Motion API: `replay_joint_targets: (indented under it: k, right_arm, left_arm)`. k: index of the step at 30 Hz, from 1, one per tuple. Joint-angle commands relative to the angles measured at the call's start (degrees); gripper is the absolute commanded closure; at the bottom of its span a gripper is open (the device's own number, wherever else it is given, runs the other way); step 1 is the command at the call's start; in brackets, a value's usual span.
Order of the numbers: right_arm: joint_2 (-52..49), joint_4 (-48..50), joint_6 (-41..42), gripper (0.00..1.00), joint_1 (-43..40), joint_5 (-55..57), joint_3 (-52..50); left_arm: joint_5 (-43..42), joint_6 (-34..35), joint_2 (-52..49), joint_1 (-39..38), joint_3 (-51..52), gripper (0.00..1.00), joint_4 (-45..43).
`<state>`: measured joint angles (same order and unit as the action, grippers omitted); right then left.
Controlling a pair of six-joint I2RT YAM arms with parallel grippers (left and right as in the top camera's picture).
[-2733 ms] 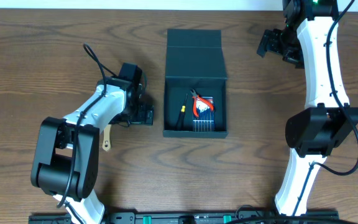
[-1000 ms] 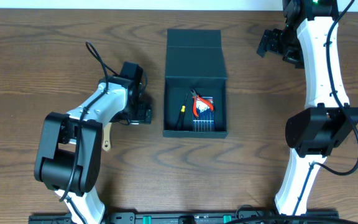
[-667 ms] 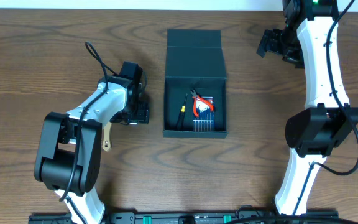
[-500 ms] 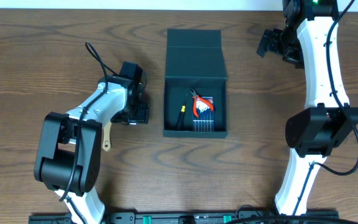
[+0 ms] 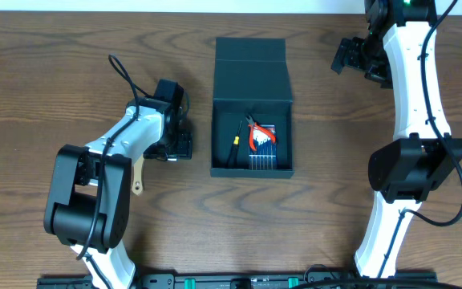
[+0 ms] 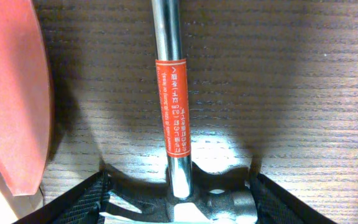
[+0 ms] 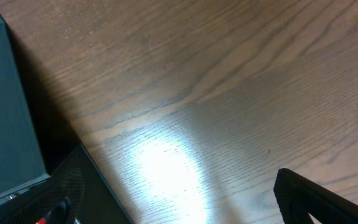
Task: Pack container
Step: 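Lower the left gripper and grasp the hammer near its head, then lift the hammer and carry it right into the black box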
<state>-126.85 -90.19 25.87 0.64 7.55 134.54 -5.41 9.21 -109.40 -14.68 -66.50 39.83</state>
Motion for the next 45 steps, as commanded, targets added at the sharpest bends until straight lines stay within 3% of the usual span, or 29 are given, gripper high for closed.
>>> replay_joint_targets:
  k: [1,6,31,45]
  right_arm:
    - [0.3,0.0,-0.4,0.01,0.2,0.6,1.0]
    - [0.3,0.0,-0.4,0.01,0.2,0.6,1.0]
    - [0.3,0.0,-0.4,0.01,0.2,0.6,1.0]
    - [0.3,0.0,-0.4,0.01,0.2,0.6,1.0]
  left_arm:
    - [-6.1,1.0,-4.6,-0.3,2.4,0.30,0.3]
    - [-6.1,1.0,-4.4,-0.3,2.4,0.39,0.6]
    - [-5.5,1.0,-2.4,-0.2,-0.9,0.39,4.5]
    - [-2.4,1.3,7.0,-0.2,-3.9,0.39,6.4]
